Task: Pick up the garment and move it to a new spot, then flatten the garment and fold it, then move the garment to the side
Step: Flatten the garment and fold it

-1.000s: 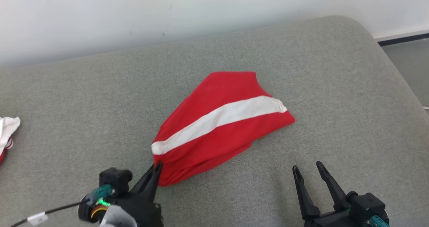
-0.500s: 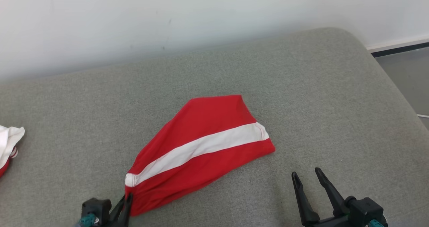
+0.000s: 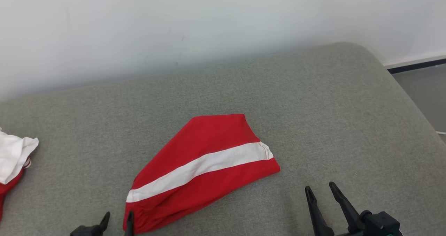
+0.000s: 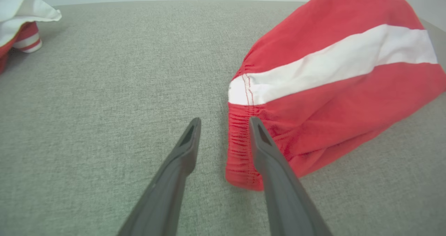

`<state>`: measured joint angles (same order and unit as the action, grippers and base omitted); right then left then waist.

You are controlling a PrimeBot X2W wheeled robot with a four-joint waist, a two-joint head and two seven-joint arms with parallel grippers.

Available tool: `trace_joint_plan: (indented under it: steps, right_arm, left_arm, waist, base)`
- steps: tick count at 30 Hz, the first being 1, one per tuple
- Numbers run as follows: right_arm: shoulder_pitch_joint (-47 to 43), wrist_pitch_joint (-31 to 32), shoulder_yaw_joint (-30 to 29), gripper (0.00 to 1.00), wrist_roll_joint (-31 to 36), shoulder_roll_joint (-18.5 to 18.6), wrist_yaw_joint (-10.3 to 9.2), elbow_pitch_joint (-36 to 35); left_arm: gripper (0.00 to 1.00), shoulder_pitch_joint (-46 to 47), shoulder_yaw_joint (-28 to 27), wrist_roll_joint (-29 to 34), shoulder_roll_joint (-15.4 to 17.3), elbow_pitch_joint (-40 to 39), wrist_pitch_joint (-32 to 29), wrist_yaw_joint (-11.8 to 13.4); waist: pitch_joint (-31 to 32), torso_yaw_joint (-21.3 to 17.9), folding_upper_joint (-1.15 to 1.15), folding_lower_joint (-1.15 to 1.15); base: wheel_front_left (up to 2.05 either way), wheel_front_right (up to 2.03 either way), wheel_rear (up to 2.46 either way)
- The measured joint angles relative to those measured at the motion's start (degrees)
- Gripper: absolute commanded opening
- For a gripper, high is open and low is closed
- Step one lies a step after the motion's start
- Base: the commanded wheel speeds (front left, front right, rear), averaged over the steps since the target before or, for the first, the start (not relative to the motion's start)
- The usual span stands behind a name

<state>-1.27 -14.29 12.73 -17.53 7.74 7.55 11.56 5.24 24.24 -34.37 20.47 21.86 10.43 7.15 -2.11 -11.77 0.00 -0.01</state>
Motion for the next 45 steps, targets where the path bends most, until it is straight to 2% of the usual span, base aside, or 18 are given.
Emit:
trace_joint_plan:
  steps: [8, 10, 14, 17, 24, 28, 32, 39, 45]
  right_arm:
    - [-0.5, 0.1, -0.7, 1.0, -0.1, -0.1, 0.0, -0.2]
    - [-0.5, 0.1, -1.4, 1.0, -0.1, 0.0, 0.0, -0.3]
    - [-0.6, 0.0, -2.6, 1.0, 0.5, 0.5, 0.0, -0.5]
    - [-0.7, -0.1, -3.4, 1.0, 0.9, 0.7, 0.0, -0.6]
    - [-1.2, -0.4, -4.3, 1.0, 3.1, 1.5, 0.0, -0.4]
    - [-1.8, -0.4, -4.5, 1.0, 3.6, 2.4, 0.0, 0.2]
    - [-2.0, -0.4, -4.7, 1.0, 3.9, 3.7, 0.0, 0.9]
    - [-2.2, -0.5, -4.5, 1.0, 3.6, 5.4, 0.0, 1.6]
    - [-2.6, -0.6, -4.4, 1.0, 3.5, 5.5, 0.0, 2.0]
  left_arm:
    - [1.0, -1.8, -4.3, 1.3, -1.4, -3.4, 4.4, 1.5]
    - [1.0, -2.6, -6.7, 3.5, -2.1, -6.3, 4.4, 1.9]
    - [1.0, -5.7, -12.3, 9.5, -5.1, -13.6, 4.6, 1.4]
    - [1.0, -9.1, -16.0, 13.1, -7.9, -16.5, 4.6, 0.1]
    - [1.0, -12.6, -23.6, 18.7, -13.1, -19.2, 4.6, -5.6]
    - [1.0, -14.1, -27.1, 20.7, -15.1, -18.8, 4.6, -9.3]
    - [1.0, -14.9, -29.4, 22.0, -16.2, -17.5, 4.6, -11.7]
    - [1.0, -15.5, -30.4, 24.0, -16.7, -15.6, 4.6, -13.7]
    - [1.0, -15.7, -30.3, 25.3, -17.0, -14.3, 4.6, -14.2]
  waist:
    - [0.9, 1.7, 0.0, 0.01]
    - [1.1, 2.2, 0.0, 0.01]
    - [1.5, 3.4, 0.0, 0.01]
    - [1.9, 4.2, 0.0, 0.01]
    - [3.5, 5.8, 0.0, 0.0]
    - [4.5, 6.5, 0.0, 0.0]
    - [5.4, 7.0, 0.0, 0.0]
    - [6.1, 7.5, 0.0, 0.0]
    - [6.3, 7.8, 0.0, 0.0]
  base:
    - [0.0, 0.0, 0.0]
    - [0.0, 0.0, 0.0]
    - [0.0, 0.0, 0.0]
    - [0.0, 0.0, 0.0]
    - [0.0, 0.0, 0.0]
    - [0.0, 0.0, 0.0]
    - [0.0, 0.0, 0.0]
    - [0.0, 0.0, 0.0]
    - [0.0, 0.0, 0.0]
